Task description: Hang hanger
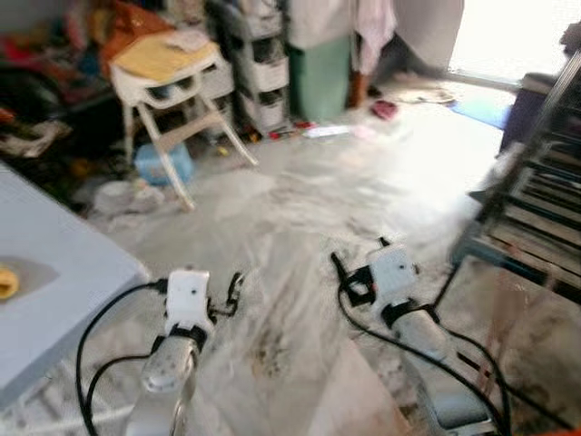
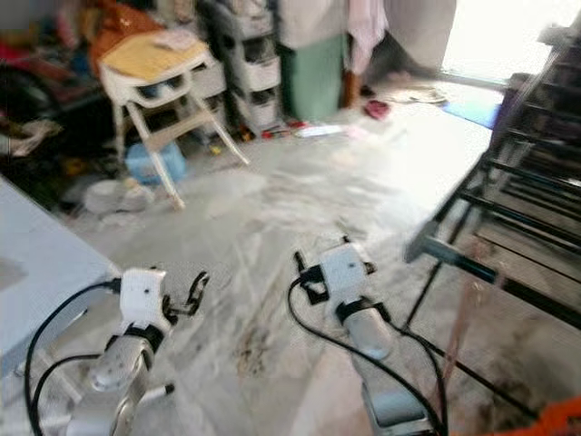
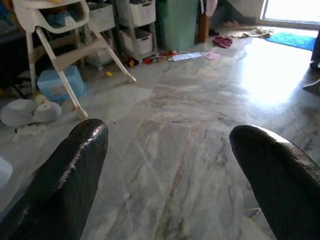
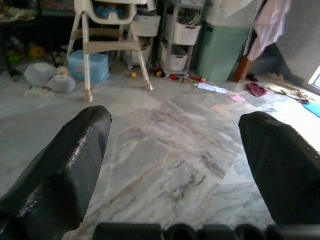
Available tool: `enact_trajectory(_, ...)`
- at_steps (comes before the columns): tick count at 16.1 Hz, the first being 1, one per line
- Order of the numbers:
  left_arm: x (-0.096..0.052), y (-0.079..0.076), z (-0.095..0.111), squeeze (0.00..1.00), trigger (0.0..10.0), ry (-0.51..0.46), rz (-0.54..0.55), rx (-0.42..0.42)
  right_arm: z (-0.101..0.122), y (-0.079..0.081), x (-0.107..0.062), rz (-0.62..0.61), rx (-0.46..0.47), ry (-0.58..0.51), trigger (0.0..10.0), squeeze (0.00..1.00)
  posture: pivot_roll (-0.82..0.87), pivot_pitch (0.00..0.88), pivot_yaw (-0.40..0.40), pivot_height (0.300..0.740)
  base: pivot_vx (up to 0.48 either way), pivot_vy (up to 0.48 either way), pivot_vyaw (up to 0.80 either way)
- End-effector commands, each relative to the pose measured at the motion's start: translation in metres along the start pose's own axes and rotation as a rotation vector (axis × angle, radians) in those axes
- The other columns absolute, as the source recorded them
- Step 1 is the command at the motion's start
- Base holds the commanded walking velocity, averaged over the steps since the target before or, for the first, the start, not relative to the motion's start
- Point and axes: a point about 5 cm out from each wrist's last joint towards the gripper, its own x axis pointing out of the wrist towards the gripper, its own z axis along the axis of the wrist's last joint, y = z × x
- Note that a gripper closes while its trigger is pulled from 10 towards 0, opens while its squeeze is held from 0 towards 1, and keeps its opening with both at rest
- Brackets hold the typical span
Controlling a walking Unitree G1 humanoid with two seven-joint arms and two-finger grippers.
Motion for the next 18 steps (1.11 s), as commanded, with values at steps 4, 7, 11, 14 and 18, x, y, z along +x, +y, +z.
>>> enact_trajectory(4,0.0,0.002,-0.005,0.0,10.0,0.029,-0.004,0.012,0.0,0.007,0.0,0.015,0.004,-0.003,10.0,0.0,-0.07,0.0,0.064,0.74,0.0,0.0,0.6)
enact_trajectory(7,0.001,0.001,-0.007,0.0,10.0,0.034,-0.013,0.015,0.0,0.008,0.0,0.013,0.009,-0.004,10.0,0.0,-0.08,0.0,0.068,0.74,0.0,0.0,0.8)
enact_trajectory(11,-0.001,0.0,-0.011,0.0,10.0,0.047,-0.024,0.018,-0.001,0.007,-0.001,0.012,0.016,-0.001,10.0,0.0,-0.08,0.0,0.068,0.74,0.0,0.0,0.78)
enact_trajectory(14,-0.005,0.0,-0.016,0.0,10.0,0.062,-0.027,0.022,-0.003,0.008,-0.003,0.012,0.034,0.007,10.0,0.0,-0.07,0.001,0.063,0.74,0.0,0.269,0.0)
enact_trajectory(18,-0.005,0.0,-0.018,0.0,10.0,0.064,-0.022,0.026,-0.001,0.009,0.0,0.021,0.04,0.003,10.0,0.0,-0.06,0.0,0.062,0.74,0.0,0.315,0.0)
